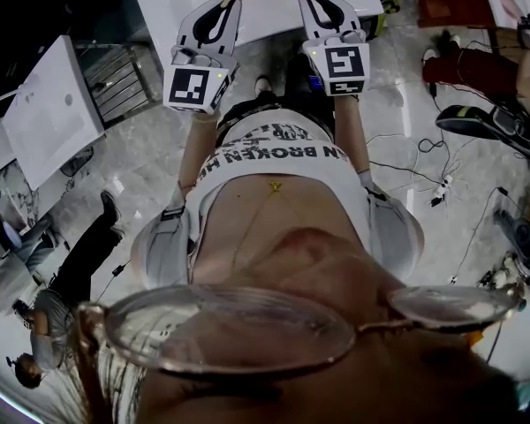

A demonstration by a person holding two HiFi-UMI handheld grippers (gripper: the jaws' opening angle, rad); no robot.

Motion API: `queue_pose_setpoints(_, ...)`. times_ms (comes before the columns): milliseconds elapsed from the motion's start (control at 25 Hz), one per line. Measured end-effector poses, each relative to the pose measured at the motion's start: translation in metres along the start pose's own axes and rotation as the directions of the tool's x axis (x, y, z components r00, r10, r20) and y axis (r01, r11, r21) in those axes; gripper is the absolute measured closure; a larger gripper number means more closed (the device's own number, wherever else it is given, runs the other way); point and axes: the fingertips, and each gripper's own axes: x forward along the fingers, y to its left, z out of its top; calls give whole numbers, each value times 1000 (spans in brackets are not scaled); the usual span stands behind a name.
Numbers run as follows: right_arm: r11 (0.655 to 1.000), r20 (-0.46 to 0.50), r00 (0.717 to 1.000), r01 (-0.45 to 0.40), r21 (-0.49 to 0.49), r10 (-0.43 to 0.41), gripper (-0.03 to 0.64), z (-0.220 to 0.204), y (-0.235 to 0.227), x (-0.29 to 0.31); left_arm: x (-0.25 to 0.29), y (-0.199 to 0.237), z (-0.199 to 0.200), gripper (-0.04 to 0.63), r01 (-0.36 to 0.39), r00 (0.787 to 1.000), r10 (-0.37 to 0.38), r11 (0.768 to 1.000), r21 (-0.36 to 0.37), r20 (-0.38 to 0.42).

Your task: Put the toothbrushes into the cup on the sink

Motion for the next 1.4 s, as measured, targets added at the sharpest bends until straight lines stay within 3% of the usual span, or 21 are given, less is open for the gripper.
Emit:
queue_pose_setpoints(440, 999, 14, 999, -33, -8, 33, 575, 0, -116, 27, 120, -21, 16, 578, -16, 1000, 16, 1000, -5, 1)
queue_pose_setpoints(680, 996, 21, 997, -80, -26, 80, 575, -4, -159, 38, 161, -31, 21, 578, -68, 998, 68, 998, 5, 3)
queue_pose_setpoints(1000, 987, 37, 988, -150, -57, 152, 575, -2, -181, 52, 179, -30, 23, 578, -159, 987, 159, 987, 4, 17)
queue_pose_setpoints(1400, 997, 11, 997, -71, -38, 72, 575, 2, -176, 62, 179, -5, 22, 578, -98, 995, 98, 995, -4, 16)
